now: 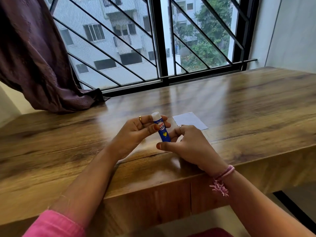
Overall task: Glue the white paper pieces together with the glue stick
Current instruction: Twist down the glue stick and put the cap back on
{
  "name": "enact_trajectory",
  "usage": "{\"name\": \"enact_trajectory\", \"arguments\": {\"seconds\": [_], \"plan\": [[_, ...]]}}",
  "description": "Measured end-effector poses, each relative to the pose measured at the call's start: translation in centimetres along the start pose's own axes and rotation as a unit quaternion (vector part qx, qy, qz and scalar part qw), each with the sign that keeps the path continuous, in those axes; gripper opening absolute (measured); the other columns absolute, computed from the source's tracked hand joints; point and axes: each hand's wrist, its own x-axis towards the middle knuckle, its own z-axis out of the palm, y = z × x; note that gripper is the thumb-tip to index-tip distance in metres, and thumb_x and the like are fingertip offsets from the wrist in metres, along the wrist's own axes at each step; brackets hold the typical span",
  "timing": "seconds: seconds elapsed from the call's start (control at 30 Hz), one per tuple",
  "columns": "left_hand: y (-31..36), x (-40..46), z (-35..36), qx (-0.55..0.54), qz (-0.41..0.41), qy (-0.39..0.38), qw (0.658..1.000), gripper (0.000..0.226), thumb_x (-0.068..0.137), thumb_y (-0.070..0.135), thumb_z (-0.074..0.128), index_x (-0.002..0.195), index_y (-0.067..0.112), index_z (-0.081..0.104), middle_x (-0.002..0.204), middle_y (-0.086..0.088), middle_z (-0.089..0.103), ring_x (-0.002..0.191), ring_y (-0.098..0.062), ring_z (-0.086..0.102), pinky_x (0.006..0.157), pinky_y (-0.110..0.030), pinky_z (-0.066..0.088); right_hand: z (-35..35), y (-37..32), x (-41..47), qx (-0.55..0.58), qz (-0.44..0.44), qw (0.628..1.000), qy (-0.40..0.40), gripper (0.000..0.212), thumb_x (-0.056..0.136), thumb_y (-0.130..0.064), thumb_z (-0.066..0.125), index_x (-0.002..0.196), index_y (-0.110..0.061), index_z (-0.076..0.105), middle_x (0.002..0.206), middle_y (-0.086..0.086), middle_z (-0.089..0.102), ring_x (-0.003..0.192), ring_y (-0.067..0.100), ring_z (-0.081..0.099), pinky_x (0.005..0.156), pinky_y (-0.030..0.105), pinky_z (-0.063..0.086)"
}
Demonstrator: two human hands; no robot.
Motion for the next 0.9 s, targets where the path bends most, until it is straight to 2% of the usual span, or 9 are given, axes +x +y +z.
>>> {"name": "enact_trajectory", "arguments": {"seconds": [0.13,0.23,0.3,0.37,0.47,0.6,0.73,0.83,0.9], "plan": [[0.07,0.04,0.12,-0.002,0.005,-0.001,1.0,0.03,0.085,0.023,0.06,0.114,0.017,0.066,0.111,-0.006,0.072,0.114,-0.022,0.063,0.093,-0.025,0.049,0.16,-0.09,-0.08,-0.032,0.008,0.999,0.026,0.03,0.063,-0.043,0.083,0.071,-0.029,0.058,0.065,-0.013,0.052,0.054,-0.002,0.048,0.054,0.003,0.035],[0.16,0.04,0.08,-0.018,0.001,0.003,1.0,0.029,0.082,0.027,0.063,0.11,0.021,0.069,0.11,-0.006,0.072,0.113,-0.021,0.063,0.092,-0.024,0.049,0.08,-0.36,-0.22,-0.022,-0.007,1.0,-0.005,0.029,0.067,-0.042,0.08,0.073,-0.029,0.055,0.071,-0.007,0.06,0.055,0.003,0.053,0.052,0.012,0.035],[0.14,-0.01,-0.08,-0.023,-0.001,0.004,1.0,0.028,0.084,0.025,0.062,0.11,0.021,0.069,0.11,-0.006,0.072,0.113,-0.021,0.063,0.092,-0.024,0.049,-0.11,-0.51,-0.27,0.006,-0.001,1.0,-0.03,0.025,0.07,-0.038,0.079,0.079,-0.025,0.059,0.061,-0.007,0.061,0.049,0.003,0.057,0.05,0.017,0.035],[0.05,-0.04,-0.22,-0.02,-0.002,0.002,1.0,0.028,0.086,0.02,0.059,0.113,0.018,0.067,0.111,-0.007,0.072,0.113,-0.022,0.063,0.091,-0.024,0.05,-0.32,-0.48,-0.27,0.05,0.011,0.998,-0.048,0.017,0.074,-0.03,0.077,0.083,-0.023,0.064,0.044,-0.014,0.057,0.041,-0.005,0.054,0.044,0.011,0.034],[-0.06,-0.03,-0.25,0.006,-0.005,0.0,1.0,0.03,0.088,0.016,0.056,0.117,0.011,0.062,0.111,-0.006,0.072,0.112,-0.022,0.064,0.089,-0.023,0.05,-0.38,-0.32,-0.25,0.101,0.017,0.993,-0.064,0.016,0.074,-0.021,0.078,0.088,-0.017,0.07,0.038,-0.02,0.054,0.036,-0.006,0.051,0.04,0.004,0.034],[-0.04,-0.01,-0.1,0.022,-0.003,0.004,1.0,0.031,0.088,0.016,0.056,0.118,0.011,0.062,0.111,-0.006,0.072,0.113,-0.022,0.063,0.092,-0.026,0.05,0.01,0.03,-0.06,0.041,0.004,0.999,0.0,0.022,0.066,-0.032,0.083,0.078,-0.024,0.068,0.059,-0.014,0.06,0.048,-0.008,0.052,0.05,0.003,0.036],[-0.04,0.11,0.14,0.019,0.005,0.006,1.0,0.031,0.088,0.018,0.058,0.117,0.011,0.063,0.112,-0.008,0.072,0.114,-0.023,0.063,0.095,-0.027,0.048,0.4,0.24,-0.05,-0.046,-0.002,0.997,0.054,0.033,0.063,-0.045,0.082,0.078,-0.026,0.059,0.07,-0.015,0.05,0.064,-0.001,0.048,0.056,0.01,0.037],[0.08,0.05,0.2,0.007,0.003,0.007,1.0,0.033,0.084,0.026,0.062,0.115,0.014,0.065,0.111,-0.008,0.072,0.114,-0.024,0.063,0.094,-0.027,0.049,0.35,0.06,0.01,-0.053,-0.004,0.998,0.027,0.038,0.063,-0.05,0.08,0.082,-0.024,0.059,0.075,-0.013,0.053,0.067,0.001,0.05,0.056,0.017,0.033],[0.1,-0.09,0.05,0.003,0.001,0.011,1.0,0.032,0.084,0.028,0.062,0.114,0.017,0.066,0.111,-0.007,0.072,0.114,-0.024,0.063,0.095,-0.028,0.049,-0.04,-0.16,0.02,-0.003,0.01,1.0,-0.021,0.035,0.065,-0.047,0.08,0.082,-0.026,0.058,0.073,-0.011,0.056,0.058,0.0,0.054,0.053,0.016,0.035]]}}
